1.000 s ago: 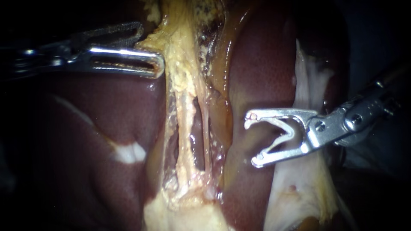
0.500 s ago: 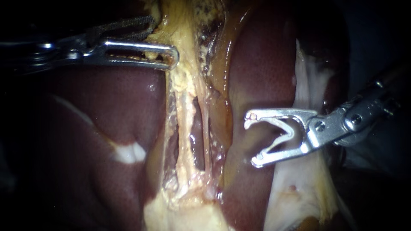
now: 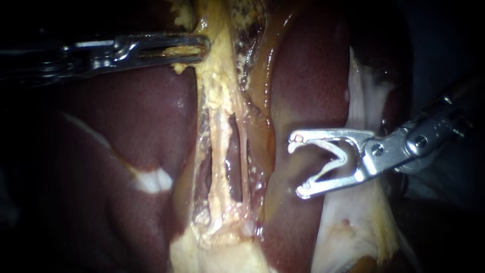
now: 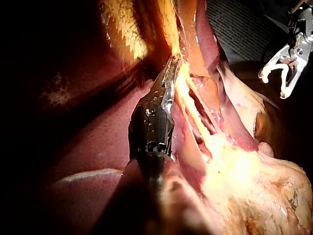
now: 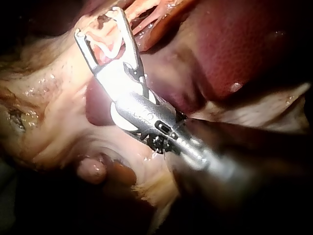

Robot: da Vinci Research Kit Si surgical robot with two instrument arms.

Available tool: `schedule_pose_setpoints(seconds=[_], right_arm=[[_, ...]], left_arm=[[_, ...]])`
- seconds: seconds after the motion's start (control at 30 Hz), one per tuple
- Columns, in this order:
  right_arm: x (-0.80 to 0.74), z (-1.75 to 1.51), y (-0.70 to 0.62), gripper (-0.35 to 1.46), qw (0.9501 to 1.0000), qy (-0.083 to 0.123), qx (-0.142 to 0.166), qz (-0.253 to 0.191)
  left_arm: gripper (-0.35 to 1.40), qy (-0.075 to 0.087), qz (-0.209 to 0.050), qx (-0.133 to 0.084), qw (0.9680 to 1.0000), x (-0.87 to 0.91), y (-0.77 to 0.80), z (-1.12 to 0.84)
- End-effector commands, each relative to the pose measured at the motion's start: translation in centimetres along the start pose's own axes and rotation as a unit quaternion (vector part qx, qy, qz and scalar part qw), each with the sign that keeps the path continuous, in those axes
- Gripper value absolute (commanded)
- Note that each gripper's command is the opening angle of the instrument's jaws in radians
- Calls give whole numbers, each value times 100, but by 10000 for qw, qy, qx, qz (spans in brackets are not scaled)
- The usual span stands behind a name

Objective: Grabbing gallbladder

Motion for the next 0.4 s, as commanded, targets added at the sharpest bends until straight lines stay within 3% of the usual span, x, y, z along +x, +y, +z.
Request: schedule_pose_setpoints(seconds=[0.03, 0.4], right_arm=[[0, 0, 0, 45, 10000, 0, 1, -1], [0, 0, 0, 45, 10000, 0, 0, -1]], left_arm=[[-35, 13, 7, -9, 10000, 0, -1, 0], [-35, 28, 9, -13, 10000, 0, -1, -2]])
